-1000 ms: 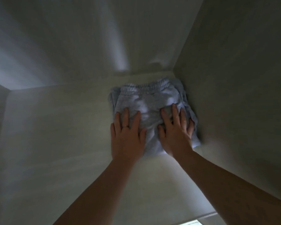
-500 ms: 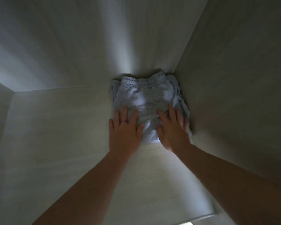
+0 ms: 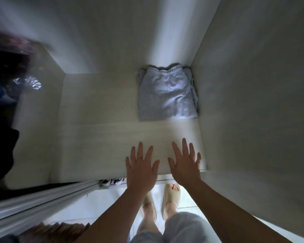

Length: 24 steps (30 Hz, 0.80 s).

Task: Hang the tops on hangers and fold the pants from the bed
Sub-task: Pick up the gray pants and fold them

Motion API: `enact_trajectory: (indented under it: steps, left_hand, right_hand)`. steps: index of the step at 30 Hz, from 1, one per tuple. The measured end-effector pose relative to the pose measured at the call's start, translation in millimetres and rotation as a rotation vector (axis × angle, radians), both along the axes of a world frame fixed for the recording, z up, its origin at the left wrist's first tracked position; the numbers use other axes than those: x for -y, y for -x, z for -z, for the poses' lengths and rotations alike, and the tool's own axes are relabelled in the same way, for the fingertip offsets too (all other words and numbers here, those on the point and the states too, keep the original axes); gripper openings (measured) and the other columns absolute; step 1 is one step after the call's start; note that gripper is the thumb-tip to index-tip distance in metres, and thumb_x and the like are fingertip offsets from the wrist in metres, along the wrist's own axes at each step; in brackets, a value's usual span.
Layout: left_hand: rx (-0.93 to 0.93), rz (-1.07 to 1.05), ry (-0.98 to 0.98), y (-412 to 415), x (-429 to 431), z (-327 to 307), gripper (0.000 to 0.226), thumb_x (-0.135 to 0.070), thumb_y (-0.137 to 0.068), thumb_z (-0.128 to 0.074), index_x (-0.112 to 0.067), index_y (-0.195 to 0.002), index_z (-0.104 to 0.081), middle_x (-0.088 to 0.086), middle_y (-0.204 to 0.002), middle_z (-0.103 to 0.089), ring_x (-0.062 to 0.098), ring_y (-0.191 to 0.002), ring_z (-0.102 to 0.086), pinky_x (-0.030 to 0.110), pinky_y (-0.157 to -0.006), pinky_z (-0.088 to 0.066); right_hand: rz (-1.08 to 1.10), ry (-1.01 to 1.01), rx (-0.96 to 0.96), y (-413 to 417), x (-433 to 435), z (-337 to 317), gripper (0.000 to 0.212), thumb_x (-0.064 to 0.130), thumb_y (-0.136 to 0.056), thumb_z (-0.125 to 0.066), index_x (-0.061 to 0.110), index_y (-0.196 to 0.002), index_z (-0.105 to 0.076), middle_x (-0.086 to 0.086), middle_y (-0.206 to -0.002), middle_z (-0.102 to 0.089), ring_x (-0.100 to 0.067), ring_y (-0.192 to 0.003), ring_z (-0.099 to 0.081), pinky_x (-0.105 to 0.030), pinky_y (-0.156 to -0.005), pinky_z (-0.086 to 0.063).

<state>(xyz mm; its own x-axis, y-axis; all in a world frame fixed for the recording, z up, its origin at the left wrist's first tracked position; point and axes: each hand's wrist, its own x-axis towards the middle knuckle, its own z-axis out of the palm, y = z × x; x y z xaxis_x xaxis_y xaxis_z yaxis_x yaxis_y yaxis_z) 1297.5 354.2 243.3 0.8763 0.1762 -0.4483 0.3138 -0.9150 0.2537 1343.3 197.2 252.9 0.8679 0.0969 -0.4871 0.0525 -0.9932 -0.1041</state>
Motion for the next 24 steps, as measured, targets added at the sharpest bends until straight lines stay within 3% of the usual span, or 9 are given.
enact_trajectory:
  steps: [8, 12, 19, 22, 24]
  left_hand:
    - [0.061, 0.005, -0.043, 67, 3, -77, 0.062, -0.061, -0.102, -0.016, -0.040, -0.159, -0.004, -0.002, -0.168, 0.013, 0.028, -0.154, 0.013, 0.051, -0.123, -0.003]
    - [0.144, 0.026, -0.092, 110, 6, -114, 0.073, -0.069, -0.093, 0.004, -0.039, -0.159, -0.007, -0.001, -0.169, 0.011, 0.029, -0.155, 0.011, 0.053, -0.123, -0.004]
    - [0.291, -0.175, -0.118, 190, 59, -146, 0.067, -0.063, -0.098, -0.015, -0.035, -0.158, -0.025, 0.002, -0.169, -0.008, 0.031, -0.155, -0.005, 0.056, -0.122, -0.015]
    - [0.310, -0.294, -0.139, 224, 95, -150, 0.065, -0.063, -0.099, -0.016, -0.038, -0.159, -0.019, 0.000, -0.169, -0.006, 0.030, -0.156, -0.002, 0.054, -0.123, -0.012]
    - [0.279, -0.385, -0.155, 250, 121, -152, 0.065, -0.065, -0.099, -0.015, -0.039, -0.159, -0.013, -0.001, -0.169, 0.000, 0.029, -0.156, 0.003, 0.052, -0.124, -0.006]
  right_hand:
    - [-0.075, -0.063, 0.105, 54, 30, -74, 0.064, 0.055, -0.103, -0.026, 0.040, -0.159, 0.002, 0.003, -0.168, 0.016, -0.026, -0.155, 0.011, -0.055, -0.121, -0.001]
    - [-0.204, -0.105, 0.167, 87, 47, -108, 0.064, 0.058, -0.101, -0.025, 0.041, -0.159, -0.003, 0.003, -0.169, 0.011, -0.025, -0.155, 0.007, -0.053, -0.121, -0.002]
    - [-0.533, -0.154, 0.173, 132, 89, -144, 0.064, 0.055, -0.103, -0.024, 0.041, -0.158, 0.004, 0.009, -0.164, 0.026, -0.021, -0.154, 0.014, -0.049, -0.122, 0.004]
    - [-0.675, -0.221, 0.193, 150, 110, -151, 0.063, 0.054, -0.103, -0.026, 0.041, -0.158, 0.002, 0.014, -0.159, 0.032, -0.018, -0.154, 0.017, -0.048, -0.122, 0.006]
    - [-0.753, -0.235, 0.195, 164, 124, -155, 0.063, 0.055, -0.103, -0.026, 0.040, -0.159, 0.000, 0.012, -0.163, 0.026, -0.018, -0.154, 0.015, -0.048, -0.122, 0.004]
